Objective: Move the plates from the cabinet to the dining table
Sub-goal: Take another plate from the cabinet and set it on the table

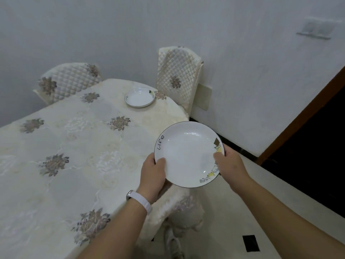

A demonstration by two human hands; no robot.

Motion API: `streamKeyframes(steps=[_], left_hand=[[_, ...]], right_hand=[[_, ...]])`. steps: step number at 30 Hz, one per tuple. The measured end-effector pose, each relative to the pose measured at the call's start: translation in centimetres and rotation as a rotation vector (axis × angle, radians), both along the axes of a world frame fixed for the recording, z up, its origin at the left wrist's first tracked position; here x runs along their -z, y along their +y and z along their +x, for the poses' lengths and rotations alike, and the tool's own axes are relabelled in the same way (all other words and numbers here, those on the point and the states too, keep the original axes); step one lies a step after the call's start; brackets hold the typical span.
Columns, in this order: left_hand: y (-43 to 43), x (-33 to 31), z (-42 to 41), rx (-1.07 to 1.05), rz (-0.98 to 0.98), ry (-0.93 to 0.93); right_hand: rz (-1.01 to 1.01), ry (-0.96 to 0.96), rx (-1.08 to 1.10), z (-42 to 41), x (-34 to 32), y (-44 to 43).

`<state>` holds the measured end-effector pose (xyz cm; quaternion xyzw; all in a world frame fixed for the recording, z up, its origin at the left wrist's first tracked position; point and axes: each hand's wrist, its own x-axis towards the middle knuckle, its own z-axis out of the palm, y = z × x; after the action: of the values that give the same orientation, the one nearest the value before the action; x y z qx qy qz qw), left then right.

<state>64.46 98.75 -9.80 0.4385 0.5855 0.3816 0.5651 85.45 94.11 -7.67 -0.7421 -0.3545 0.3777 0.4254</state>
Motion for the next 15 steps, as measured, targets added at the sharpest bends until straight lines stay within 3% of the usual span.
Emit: streamKeyframes(steps=[7,15], left_hand=[[8.2,1.6,-3.7,-0.064,0.003,0.097],[11.0,3.2,-9.3,-0.259,-0.016,0.093]], right_hand=[[-0.031,-0.047,-0.097,-3.1,1.3,9.5],[-0.058,-0.185,-0.305,-8.9,2.5,16.5]])
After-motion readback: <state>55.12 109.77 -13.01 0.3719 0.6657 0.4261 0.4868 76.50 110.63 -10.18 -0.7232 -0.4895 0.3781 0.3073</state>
